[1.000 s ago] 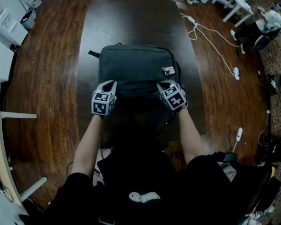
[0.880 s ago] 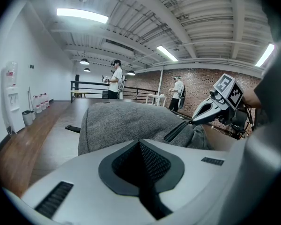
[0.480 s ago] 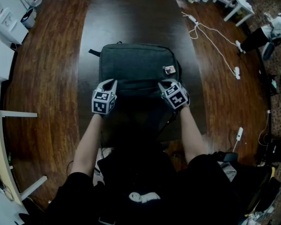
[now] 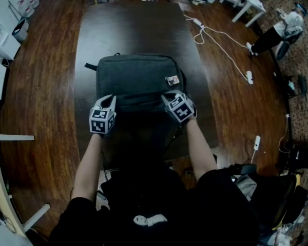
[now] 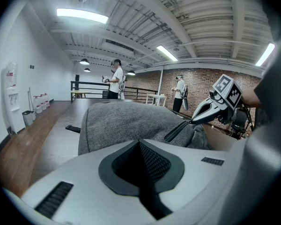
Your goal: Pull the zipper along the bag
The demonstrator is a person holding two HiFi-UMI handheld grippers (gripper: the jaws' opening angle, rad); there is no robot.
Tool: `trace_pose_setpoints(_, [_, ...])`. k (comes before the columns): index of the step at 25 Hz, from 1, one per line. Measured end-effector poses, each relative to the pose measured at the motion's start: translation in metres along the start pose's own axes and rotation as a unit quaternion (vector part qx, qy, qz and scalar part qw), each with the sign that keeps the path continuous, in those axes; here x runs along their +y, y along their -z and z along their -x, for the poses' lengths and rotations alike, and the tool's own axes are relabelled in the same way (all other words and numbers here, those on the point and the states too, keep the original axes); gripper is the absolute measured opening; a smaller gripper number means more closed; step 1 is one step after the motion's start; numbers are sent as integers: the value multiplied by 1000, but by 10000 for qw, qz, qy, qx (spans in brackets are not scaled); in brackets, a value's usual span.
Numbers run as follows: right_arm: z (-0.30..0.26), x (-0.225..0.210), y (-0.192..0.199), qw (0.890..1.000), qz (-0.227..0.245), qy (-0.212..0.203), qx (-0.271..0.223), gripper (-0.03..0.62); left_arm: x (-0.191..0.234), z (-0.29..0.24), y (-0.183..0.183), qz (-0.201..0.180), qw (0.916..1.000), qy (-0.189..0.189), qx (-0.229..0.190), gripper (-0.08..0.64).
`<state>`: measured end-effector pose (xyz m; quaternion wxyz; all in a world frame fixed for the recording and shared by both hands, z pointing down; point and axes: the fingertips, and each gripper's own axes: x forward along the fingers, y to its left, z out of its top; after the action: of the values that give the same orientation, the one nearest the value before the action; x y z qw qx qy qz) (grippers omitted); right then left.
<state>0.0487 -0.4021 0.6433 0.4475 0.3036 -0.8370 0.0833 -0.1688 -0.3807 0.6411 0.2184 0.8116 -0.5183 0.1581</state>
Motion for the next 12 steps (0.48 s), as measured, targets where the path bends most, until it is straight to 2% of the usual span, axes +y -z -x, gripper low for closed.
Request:
trace_pose_setpoints(4, [1,1,0,10000,-46,0,-29,25,-2,-1,2,-25,10000,-1,-16,0])
trace_pose_setpoints(7, [-1,-1,13,9994,-341,-53,19,26,-3,-4,2,-32,10000,-9,-31,0])
trace_pose_setpoints(12, [10,-5,13,9991,-331,206,-188,32,-3,-5,0,-69,10000,-38,-49,0])
